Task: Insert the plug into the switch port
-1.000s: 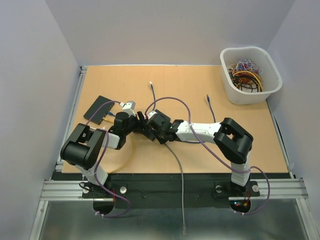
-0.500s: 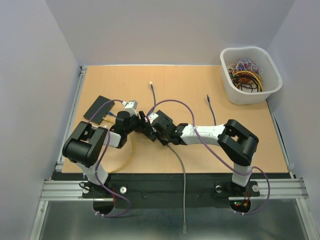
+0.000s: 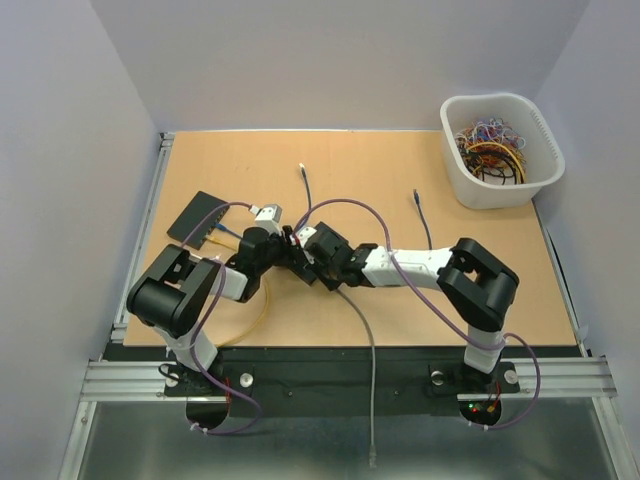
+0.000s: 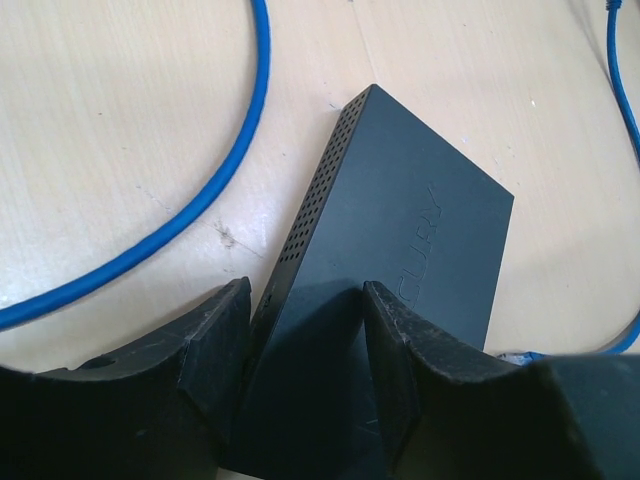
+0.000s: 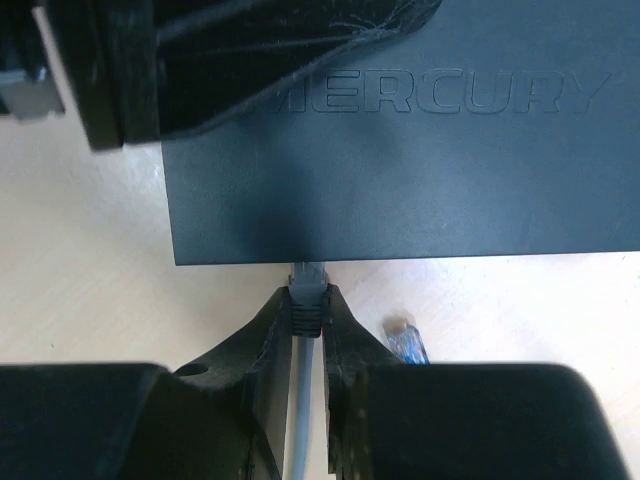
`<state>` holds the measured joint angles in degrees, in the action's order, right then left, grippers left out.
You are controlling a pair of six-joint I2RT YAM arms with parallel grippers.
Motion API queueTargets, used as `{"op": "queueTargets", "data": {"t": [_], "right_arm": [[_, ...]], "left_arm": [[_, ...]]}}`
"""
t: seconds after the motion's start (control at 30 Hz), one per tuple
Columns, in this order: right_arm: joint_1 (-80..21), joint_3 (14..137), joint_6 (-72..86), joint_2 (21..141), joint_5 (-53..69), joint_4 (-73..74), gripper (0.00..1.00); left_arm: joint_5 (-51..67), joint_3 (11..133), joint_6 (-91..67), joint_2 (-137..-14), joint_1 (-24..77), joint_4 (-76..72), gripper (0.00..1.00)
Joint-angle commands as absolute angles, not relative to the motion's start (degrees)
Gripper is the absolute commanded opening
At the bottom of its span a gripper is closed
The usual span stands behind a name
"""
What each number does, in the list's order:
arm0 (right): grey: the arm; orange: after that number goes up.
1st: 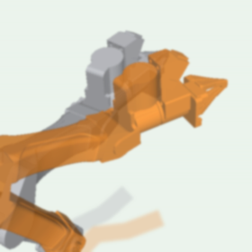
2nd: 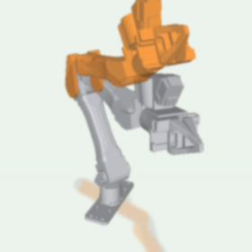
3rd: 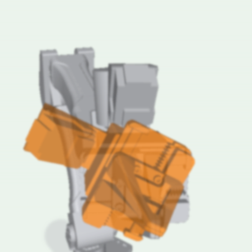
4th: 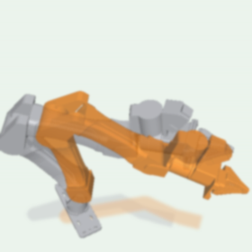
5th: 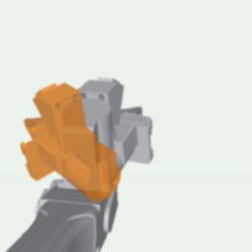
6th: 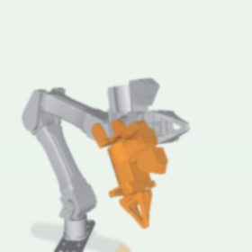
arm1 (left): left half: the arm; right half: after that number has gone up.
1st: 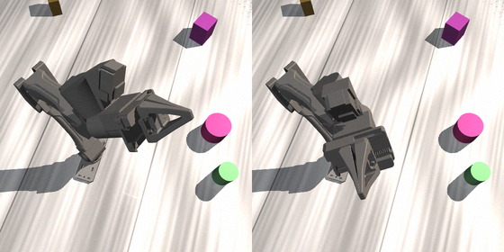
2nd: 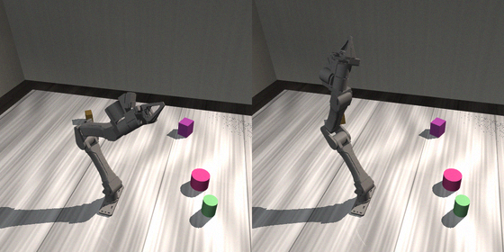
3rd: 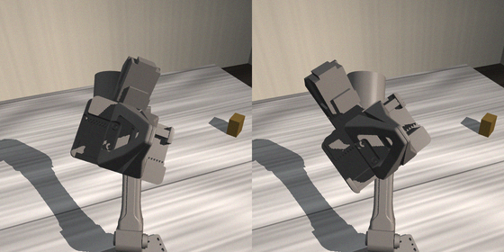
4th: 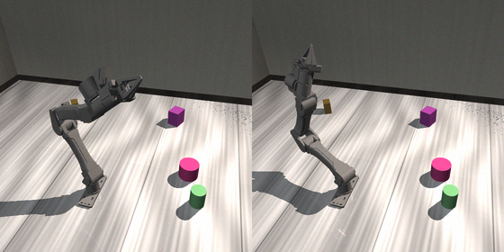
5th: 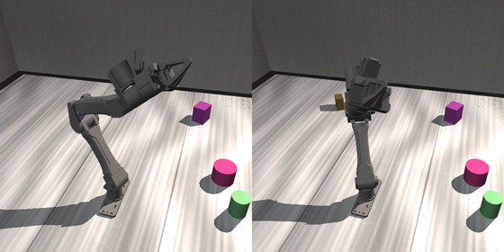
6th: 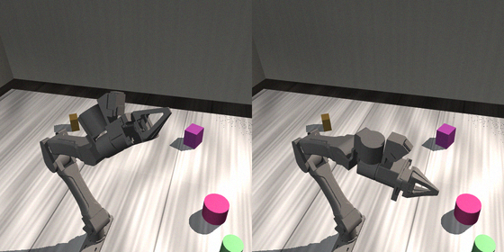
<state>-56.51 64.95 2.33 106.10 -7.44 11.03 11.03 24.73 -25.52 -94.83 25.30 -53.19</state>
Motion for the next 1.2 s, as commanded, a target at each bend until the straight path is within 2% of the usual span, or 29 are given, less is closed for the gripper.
{"op": "queueTargets", "data": {"t": [0.0, 0.27, 0.5, 0.63, 0.77, 0.87, 0.97, 1.0, 1.1, 1.17], "right_arm": [[-57.8, 75.0, 2.5, 107.5, 3.2, -9.8, 0.0], [-57.8, 82.3, 4.2, 111.2, 5.3, -11.6, 0.01], [-57.8, 79.4, 6.1, 112.1, 3.7, -12.6, 0.0], [-57.8, 78.4, 7.3, 112.2, 2.2, -13.0, 0.0], [-57.8, 78.8, 8.0, 112.9, 0.7, -12.9, 0.0], [-57.7, 78.2, 8.2, 112.5, 0.4, -13.0, 0.06], [-57.8, 76.5, 8.3, 111.6, -1.4, -12.7, 0.18], [-57.8, 75.9, 8.2, 110.7, -2.0, -12.6, 0.25], [-57.8, 73.4, 8.0, 108.4, -3.5, -11.7, 0.36], [-57.8, 71.6, 7.9, 107.1, -4.1, -10.7, 0.39]], "left_arm": [[22.3, 22.3, -31.3, -95.0, 36.4, -47.4, 0.56], [21.4, 22.6, -34.1, -96.6, 39.9, -49.7, 0.56], [16.7, 24.0, -32.5, -92.5, 39.6, -42.9, 0.57], [12.7, 25.8, -30.5, -90.7, 38.0, -37.7, 0.66], [12.8, 27.9, -29.7, -90.8, 32.0, -34.3, 0.74], [14.0, 28.9, -28.8, -90.1, 28.3, -33.0, 0.8], [14.0, 30.5, -27.5, -89.6, 24.6, -30.6, 0.82], [14.0, 30.8, -27.4, -89.3, 23.5, -30.3, 0.82], [13.0, 31.6, -27.2, -89.1, 22.6, -30.0, 0.82], [12.3, 31.9, -27.2, -89.2, 22.2, -29.9, 0.83]]}}
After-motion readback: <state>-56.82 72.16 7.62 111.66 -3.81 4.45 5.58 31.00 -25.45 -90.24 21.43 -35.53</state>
